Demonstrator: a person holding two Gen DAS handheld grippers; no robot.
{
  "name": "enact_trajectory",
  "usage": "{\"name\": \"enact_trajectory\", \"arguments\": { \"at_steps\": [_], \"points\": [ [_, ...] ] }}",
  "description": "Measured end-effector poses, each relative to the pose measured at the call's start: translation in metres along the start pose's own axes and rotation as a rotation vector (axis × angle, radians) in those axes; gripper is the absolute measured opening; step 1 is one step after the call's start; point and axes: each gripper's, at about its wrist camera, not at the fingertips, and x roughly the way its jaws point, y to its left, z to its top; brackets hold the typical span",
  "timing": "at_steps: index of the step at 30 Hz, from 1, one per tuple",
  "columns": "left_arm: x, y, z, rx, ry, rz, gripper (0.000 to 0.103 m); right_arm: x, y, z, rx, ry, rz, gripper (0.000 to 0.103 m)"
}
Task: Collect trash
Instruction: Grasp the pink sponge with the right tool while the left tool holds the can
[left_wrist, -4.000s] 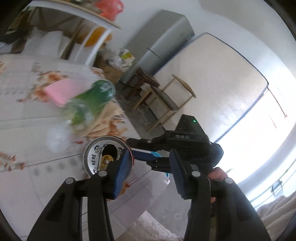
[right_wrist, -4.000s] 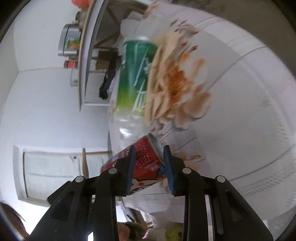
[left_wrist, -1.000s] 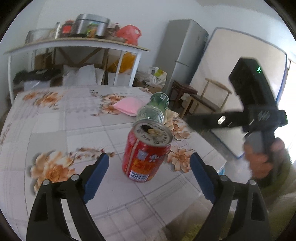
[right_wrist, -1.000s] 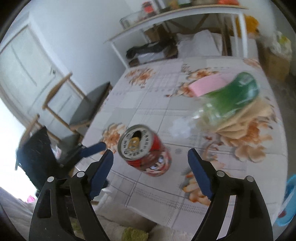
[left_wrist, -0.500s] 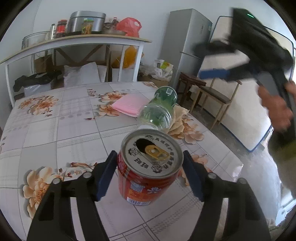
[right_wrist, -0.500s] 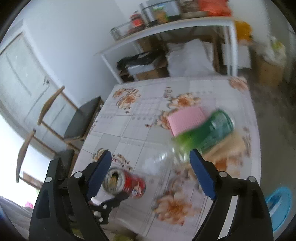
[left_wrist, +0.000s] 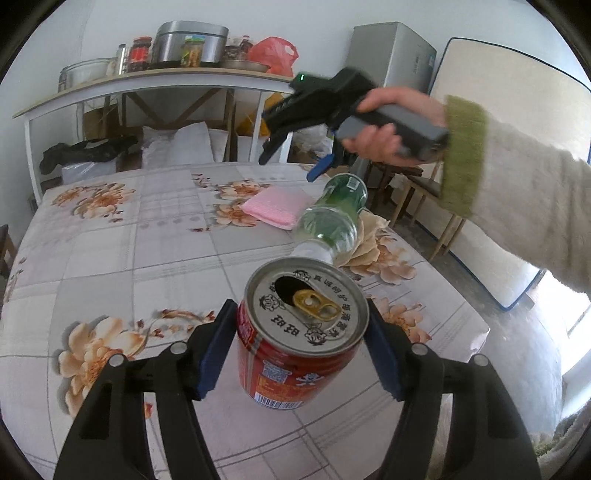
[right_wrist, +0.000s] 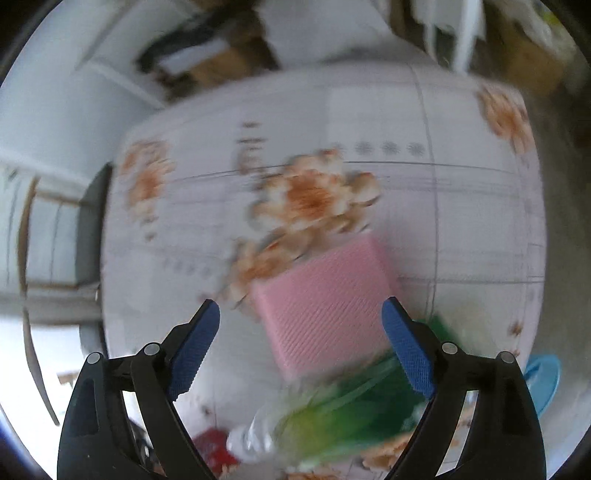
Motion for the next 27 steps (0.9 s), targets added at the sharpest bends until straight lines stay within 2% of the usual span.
{"name": "enact_trajectory", "arguments": {
  "at_steps": [2, 7, 12, 14, 18, 27],
  "points": [
    [-0.003, 0.003, -0.002, -0.005, 0.0, 0.01, 0.065, 0.013, -0.004, 0.009, 0.023, 0.024, -0.04, 0.085],
    [-0.012, 0.011, -0.005, -0.022, 0.002, 0.033, 0.065, 0.04, -0.017, 0.014, 0.113, 0.092, -0.06, 0.085],
    [-0.021, 0.017, -0.01, -0.034, -0.004, 0.064, 0.065, 0.049, -0.006, 0.002, 0.153, 0.124, 0.08, 0.085],
    [-0.023, 0.02, -0.011, -0.045, -0.007, 0.07, 0.065, 0.053, 0.005, -0.005, 0.143, 0.133, 0.101, 0.085],
    [-0.03, 0.026, -0.014, -0.061, -0.01, 0.099, 0.065, 0.06, 0.034, -0.017, 0.106, 0.15, 0.144, 0.085],
    [-0.045, 0.037, -0.022, -0.103, -0.018, 0.159, 0.065, 0.078, 0.118, -0.054, 0.009, 0.263, 0.337, 0.085]
  ]
}}
